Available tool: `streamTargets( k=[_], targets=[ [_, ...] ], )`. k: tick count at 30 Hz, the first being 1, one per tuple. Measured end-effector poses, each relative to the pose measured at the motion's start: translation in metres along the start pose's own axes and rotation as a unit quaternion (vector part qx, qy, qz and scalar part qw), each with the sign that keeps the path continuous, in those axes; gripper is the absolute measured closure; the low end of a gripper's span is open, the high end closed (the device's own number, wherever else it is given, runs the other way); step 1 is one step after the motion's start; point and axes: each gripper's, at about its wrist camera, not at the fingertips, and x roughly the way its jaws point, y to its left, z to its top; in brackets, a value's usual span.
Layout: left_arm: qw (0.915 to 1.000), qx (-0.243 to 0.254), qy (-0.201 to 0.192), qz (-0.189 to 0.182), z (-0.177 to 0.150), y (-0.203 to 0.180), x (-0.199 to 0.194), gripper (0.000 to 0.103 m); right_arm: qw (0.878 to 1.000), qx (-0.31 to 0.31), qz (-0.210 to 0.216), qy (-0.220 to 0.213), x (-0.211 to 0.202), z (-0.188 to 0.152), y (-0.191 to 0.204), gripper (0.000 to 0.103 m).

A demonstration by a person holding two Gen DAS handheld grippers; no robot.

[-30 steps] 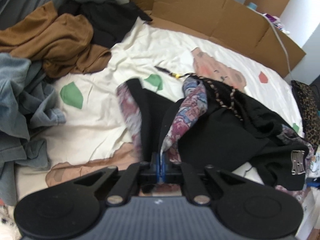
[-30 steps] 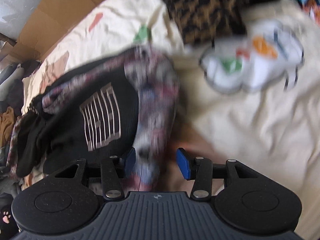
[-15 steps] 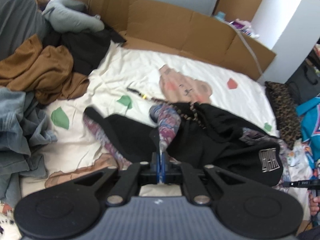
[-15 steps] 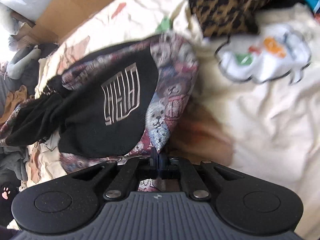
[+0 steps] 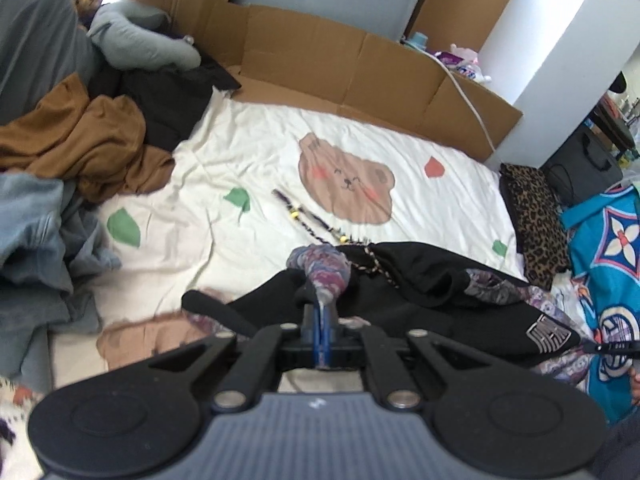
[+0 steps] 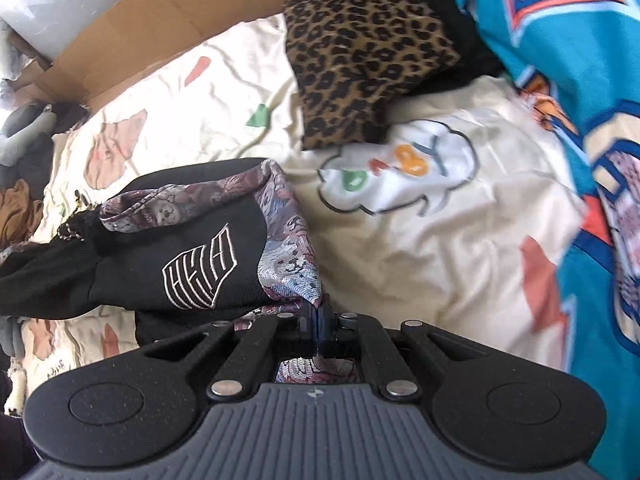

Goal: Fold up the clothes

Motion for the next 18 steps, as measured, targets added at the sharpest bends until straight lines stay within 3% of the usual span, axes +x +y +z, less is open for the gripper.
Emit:
streamTargets(
  k=[6, 14, 18],
  targets=[
    [0.9994, -0.019, 0.026, -0.007, -0.031, 0.016, 0.003, 0.101, 1.0, 0.007, -0.027, 0.009, -0.016, -0.021, -0.016, 0.103],
    [0.9937, -0.054, 0.092, 0.035, -0.081, 0.052, 0.071, 0.101, 0.996, 0.044, -0.075, 0.038, 0.018, -0.035, -0.035, 0.101],
    [0.9894, -0.061, 0.126, 0.039, -0.107, 0.063, 0.095, 0.101, 0.995, 0.051, -0.077, 0.038, 0.02, -0.034, -0.033, 0.097]
  ],
)
